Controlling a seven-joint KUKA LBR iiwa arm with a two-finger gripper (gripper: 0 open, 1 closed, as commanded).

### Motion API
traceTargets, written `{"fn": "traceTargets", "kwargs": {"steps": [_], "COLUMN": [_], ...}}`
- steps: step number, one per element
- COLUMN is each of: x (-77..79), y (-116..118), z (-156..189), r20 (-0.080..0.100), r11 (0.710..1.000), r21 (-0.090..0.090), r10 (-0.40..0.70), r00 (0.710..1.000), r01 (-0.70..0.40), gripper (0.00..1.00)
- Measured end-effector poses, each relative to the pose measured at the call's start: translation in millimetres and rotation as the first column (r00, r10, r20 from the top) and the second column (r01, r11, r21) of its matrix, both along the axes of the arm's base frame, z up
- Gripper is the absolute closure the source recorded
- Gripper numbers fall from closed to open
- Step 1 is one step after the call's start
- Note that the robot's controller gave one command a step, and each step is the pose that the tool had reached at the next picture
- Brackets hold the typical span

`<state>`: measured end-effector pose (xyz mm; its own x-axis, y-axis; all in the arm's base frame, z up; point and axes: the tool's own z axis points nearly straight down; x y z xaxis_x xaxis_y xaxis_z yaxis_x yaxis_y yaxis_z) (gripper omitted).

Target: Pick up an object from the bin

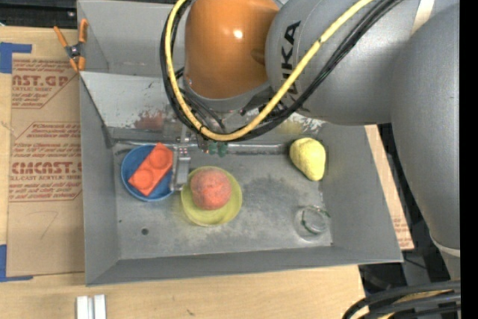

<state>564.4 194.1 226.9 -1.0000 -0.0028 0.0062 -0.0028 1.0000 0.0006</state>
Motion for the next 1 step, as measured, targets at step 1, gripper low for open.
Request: {"fn": "traceTargets", "kwargs": {"steps": [1], "x": [1.8], "y": [-1.6], "z": [5.0], "r20": [0.008], "r11": [1.0], "r21": [0.001], "r10": [-0.003], "r00": [1.0], "r01": [0.003], "gripper": [0.0]}}
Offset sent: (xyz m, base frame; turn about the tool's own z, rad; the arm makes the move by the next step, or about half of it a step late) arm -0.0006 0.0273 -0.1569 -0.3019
